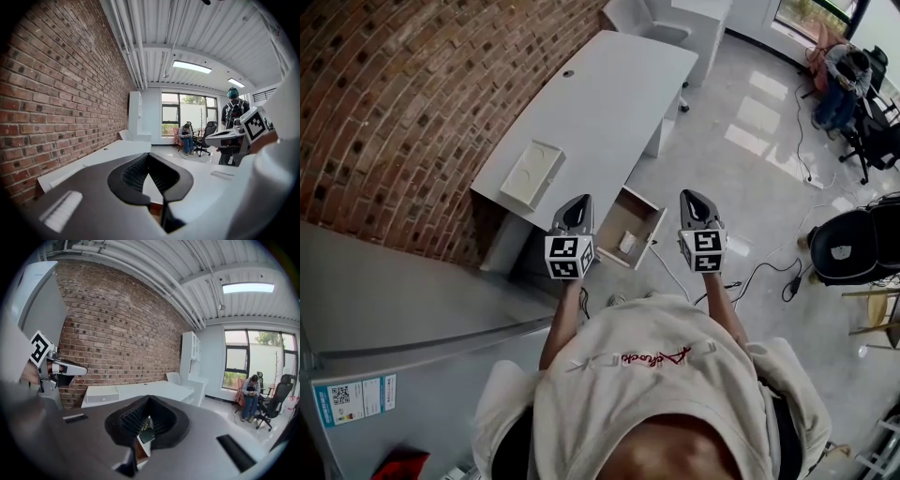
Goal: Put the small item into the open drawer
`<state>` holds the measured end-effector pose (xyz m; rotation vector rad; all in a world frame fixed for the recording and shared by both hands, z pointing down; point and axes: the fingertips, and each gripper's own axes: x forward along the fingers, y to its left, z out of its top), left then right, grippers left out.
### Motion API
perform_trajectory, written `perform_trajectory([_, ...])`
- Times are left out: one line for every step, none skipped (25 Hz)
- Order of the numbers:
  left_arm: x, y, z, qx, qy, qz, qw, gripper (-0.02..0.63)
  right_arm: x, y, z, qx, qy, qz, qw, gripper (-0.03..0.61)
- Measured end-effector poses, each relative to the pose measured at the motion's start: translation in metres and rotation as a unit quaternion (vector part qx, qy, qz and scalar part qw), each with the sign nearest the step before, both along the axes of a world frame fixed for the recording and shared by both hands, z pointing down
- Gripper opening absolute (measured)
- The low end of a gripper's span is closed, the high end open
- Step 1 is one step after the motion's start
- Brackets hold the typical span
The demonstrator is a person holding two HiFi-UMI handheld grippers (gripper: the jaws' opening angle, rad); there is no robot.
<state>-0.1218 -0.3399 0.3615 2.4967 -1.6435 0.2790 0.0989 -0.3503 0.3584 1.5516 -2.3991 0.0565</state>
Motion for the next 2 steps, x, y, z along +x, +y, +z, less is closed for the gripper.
perform_trajectory([0.0, -0.0002, 0.0002, 0.0, 0.0, 0.0, 1.0, 0.009, -0.0008, -0.0002, 0.0008, -0.001, -0.002, 0.0, 1.0, 0.012])
perform_trajectory([0.0001, -0.0004, 0.0005, 0.0, -0.001, 0.001, 1.0, 0.009, -0.0015, -0.0003, 0.0017, -0.002, -0.005, -0.001, 1.0, 0.012])
